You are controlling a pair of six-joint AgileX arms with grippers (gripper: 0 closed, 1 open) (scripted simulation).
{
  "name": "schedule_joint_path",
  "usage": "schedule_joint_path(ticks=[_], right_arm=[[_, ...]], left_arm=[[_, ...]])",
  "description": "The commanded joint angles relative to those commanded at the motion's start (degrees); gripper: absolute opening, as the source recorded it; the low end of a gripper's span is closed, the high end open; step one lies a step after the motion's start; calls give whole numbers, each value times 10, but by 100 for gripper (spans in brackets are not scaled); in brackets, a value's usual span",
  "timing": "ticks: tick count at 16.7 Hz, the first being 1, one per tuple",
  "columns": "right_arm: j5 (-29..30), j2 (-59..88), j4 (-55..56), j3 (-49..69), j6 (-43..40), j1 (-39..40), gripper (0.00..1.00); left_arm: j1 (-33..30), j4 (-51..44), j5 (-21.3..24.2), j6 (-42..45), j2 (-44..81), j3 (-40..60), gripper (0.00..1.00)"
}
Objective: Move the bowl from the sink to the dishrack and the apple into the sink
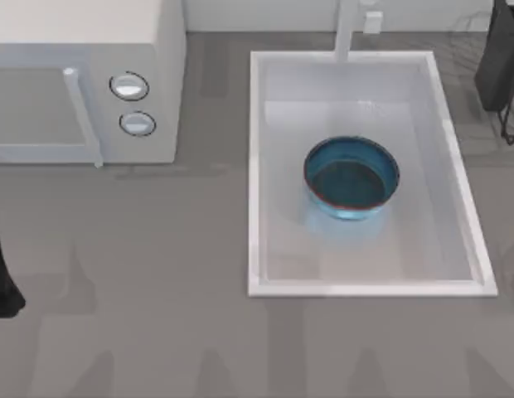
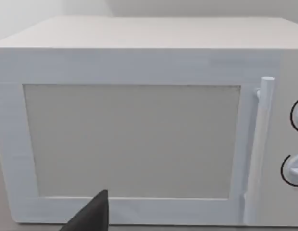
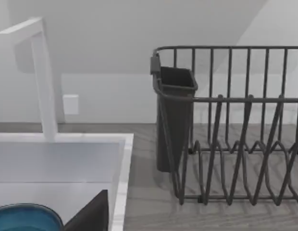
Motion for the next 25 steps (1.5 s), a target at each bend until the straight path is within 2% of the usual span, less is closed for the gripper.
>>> schedule_joint_path(ticks=[5, 10, 16, 25], right_arm=[[0, 28, -17, 31, 7, 8, 100], [5, 179, -102, 177, 44, 40, 100], [19, 497, -262, 461, 115, 99, 100], [43, 1071, -524, 976, 225, 207, 100]], left_arm=[[0, 0, 0, 0, 0, 0, 100], [0, 0, 0, 0, 0, 0, 100], [0, 0, 0, 0, 0, 0, 100], [0, 0, 0, 0, 0, 0, 100]])
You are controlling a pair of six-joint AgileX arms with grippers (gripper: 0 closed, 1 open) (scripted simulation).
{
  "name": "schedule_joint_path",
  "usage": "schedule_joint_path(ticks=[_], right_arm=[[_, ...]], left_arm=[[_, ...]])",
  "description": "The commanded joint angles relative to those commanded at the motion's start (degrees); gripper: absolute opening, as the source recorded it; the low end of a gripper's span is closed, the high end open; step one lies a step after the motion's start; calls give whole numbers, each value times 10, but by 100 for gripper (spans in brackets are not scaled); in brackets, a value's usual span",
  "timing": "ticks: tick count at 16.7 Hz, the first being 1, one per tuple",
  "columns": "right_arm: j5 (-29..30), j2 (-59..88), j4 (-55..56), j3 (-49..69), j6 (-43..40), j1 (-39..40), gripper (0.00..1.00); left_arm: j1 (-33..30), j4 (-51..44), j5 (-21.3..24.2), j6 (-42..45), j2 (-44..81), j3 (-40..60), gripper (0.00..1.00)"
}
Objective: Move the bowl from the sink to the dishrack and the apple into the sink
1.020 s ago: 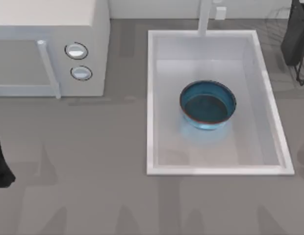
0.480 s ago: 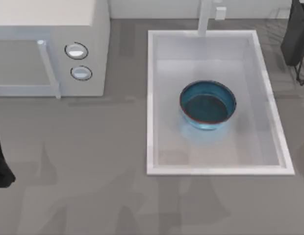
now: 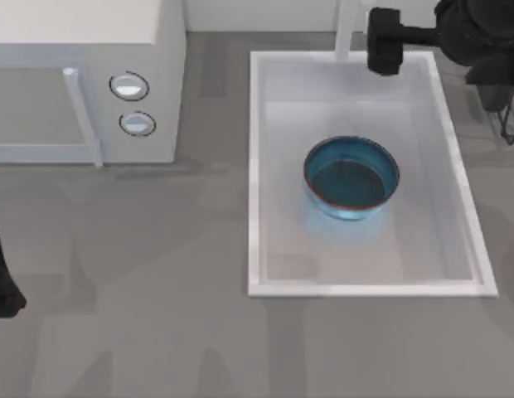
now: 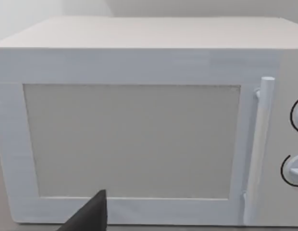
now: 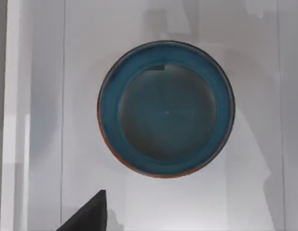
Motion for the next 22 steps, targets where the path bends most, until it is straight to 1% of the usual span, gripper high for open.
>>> schedule_joint_path(ticks=[3, 6, 10, 13, 19, 22], right_arm=[[6, 168, -71, 162, 28, 33, 100], [12, 305, -127, 302, 52, 61, 100], [19, 426, -178, 433, 75, 85, 100], [22, 463, -194, 474, 83, 92, 100], [21, 466, -192, 474, 82, 89, 100], [21, 500, -154, 471, 79, 87, 100]], left_arm=[[0, 0, 0, 0, 0, 0, 100], [0, 0, 0, 0, 0, 0, 100], [0, 0, 0, 0, 0, 0, 100], [0, 0, 0, 0, 0, 0, 100], [0, 0, 0, 0, 0, 0, 100], [0, 0, 0, 0, 0, 0, 100]])
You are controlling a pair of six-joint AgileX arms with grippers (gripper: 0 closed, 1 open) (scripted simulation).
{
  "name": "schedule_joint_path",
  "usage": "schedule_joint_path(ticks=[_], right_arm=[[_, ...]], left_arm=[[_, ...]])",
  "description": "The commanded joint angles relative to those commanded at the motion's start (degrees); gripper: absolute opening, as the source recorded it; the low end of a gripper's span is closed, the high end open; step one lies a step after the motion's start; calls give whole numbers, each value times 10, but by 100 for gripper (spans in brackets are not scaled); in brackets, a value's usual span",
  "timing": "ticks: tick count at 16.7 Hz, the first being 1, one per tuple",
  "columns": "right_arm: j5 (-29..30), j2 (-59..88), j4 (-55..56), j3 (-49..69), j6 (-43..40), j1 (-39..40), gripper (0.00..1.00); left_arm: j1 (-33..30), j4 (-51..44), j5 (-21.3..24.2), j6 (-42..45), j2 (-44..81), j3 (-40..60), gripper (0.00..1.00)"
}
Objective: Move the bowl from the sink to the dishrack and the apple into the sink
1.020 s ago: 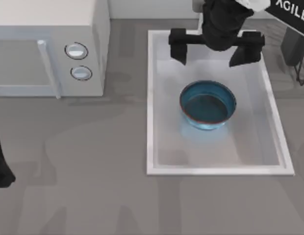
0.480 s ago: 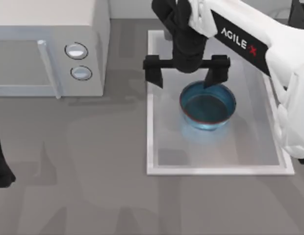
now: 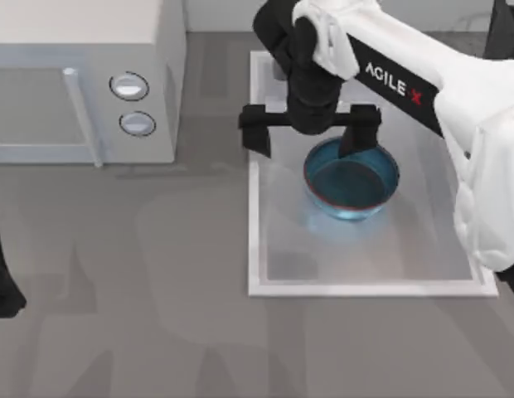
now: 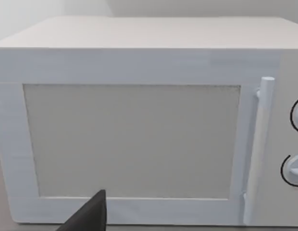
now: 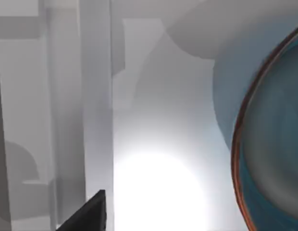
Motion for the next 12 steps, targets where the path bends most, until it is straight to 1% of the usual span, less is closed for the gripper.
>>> schedule_joint_path(ticks=[4, 9, 12], right_arm=[[0, 60, 72, -9, -5, -5, 100], [0, 69, 81, -11, -6, -6, 100], [0, 69, 81, -11, -6, -6, 77]], left_arm=[[0, 0, 0, 0, 0, 0, 100], [0, 0, 0, 0, 0, 0, 100], [0, 0, 0, 0, 0, 0, 100]])
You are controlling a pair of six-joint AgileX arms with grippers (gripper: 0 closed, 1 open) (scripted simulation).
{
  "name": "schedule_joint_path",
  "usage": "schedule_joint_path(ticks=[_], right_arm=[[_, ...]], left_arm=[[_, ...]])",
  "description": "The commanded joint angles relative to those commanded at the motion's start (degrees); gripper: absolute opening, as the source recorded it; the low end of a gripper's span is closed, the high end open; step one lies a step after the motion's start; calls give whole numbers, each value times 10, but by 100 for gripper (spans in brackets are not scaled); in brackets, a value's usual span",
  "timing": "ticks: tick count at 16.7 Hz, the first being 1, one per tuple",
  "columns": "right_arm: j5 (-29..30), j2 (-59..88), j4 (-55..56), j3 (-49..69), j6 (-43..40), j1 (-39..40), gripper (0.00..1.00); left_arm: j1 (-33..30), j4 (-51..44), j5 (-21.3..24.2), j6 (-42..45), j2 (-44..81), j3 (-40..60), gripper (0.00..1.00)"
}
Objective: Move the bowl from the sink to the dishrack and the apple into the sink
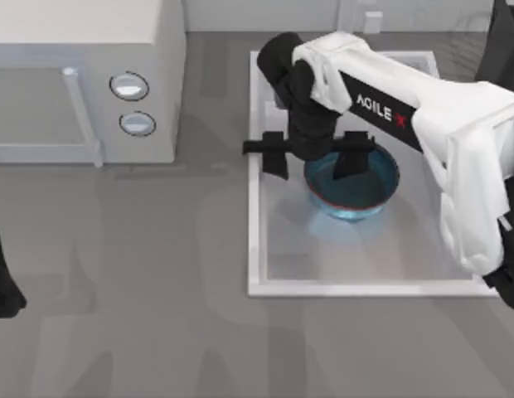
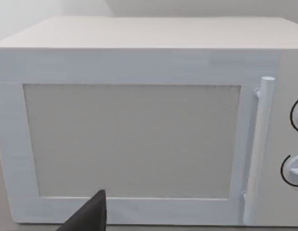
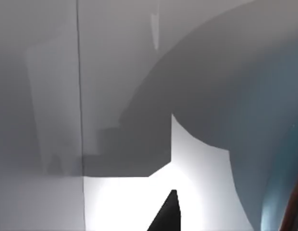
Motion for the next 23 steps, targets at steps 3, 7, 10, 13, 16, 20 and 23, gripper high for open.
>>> schedule_joint_path(ticks=[3, 7, 10, 13, 16, 20, 23], right_arm=[[0, 0, 0, 0, 0, 0, 55], [0, 0, 0, 0, 0, 0, 25], [0, 0, 0, 0, 0, 0, 2], [0, 0, 0, 0, 0, 0, 0], [0, 0, 0, 0, 0, 0, 0], [1, -5, 0, -3, 1, -1, 0], [4, -43, -20, -27, 18, 19, 0]], left_arm=[[0, 0, 0, 0, 0, 0, 100], [0, 0, 0, 0, 0, 0, 100], [0, 0, 0, 0, 0, 0, 100], [0, 0, 0, 0, 0, 0, 100], [0, 0, 0, 0, 0, 0, 100], [0, 0, 0, 0, 0, 0, 100], [0, 0, 0, 0, 0, 0, 100]])
